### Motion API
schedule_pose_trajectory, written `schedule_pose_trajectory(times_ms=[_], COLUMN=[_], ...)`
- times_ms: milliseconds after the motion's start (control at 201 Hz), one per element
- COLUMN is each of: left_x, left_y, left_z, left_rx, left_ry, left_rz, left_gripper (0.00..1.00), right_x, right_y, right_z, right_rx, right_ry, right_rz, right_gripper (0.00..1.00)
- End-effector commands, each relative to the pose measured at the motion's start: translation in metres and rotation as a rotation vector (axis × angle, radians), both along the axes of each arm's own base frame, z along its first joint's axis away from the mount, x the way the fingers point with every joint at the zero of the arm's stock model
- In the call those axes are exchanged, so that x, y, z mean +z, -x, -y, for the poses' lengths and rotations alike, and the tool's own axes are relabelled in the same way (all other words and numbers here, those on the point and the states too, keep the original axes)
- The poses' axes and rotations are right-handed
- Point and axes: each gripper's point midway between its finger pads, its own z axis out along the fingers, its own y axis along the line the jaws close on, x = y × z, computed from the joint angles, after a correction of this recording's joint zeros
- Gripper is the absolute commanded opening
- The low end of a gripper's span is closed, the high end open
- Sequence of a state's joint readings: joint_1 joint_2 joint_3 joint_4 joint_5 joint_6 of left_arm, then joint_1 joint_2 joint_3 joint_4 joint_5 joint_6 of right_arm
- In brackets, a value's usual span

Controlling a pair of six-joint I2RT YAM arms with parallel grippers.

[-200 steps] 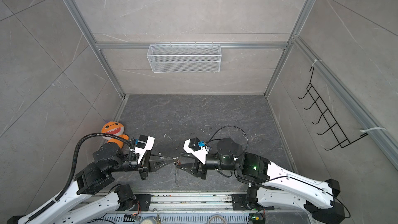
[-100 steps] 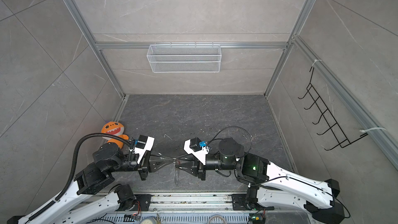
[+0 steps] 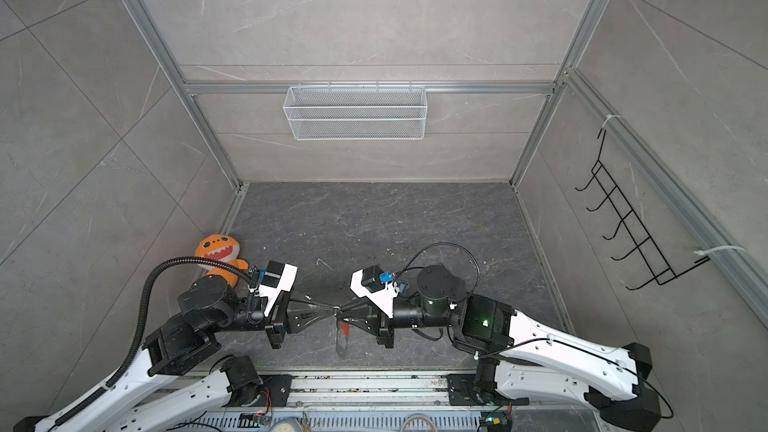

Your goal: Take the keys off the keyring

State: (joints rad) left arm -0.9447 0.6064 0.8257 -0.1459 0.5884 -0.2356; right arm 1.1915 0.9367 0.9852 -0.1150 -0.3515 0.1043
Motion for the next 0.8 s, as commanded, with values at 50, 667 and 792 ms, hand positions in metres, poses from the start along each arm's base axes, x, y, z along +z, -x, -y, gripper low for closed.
schedule_pose_trajectory(times_ms=[50,667,792], left_x=[0.021,-0.003,-0.007], left_y=[0.004,0.0,-0.001], left_z=[-0.001,0.005,0.008], left_rx=[-0.022,-0.026,-0.035], left_ry=[0.069,-0.179,-0.218], left_rz=[0.034,-0.076,-0.093], left_gripper=[0.0,0.33,0.33], right_x=[0.004,-0.019,-0.017], right_y=[0.002,0.0,-0.001], right_z=[0.0,0.016,0.015], right_rx=[0.007,0.007,0.012], right_ry=[-0.01,0.298,0.322], right_rz=[-0.002,-0.13,-0.136], right_gripper=[0.0,0.0,0.0])
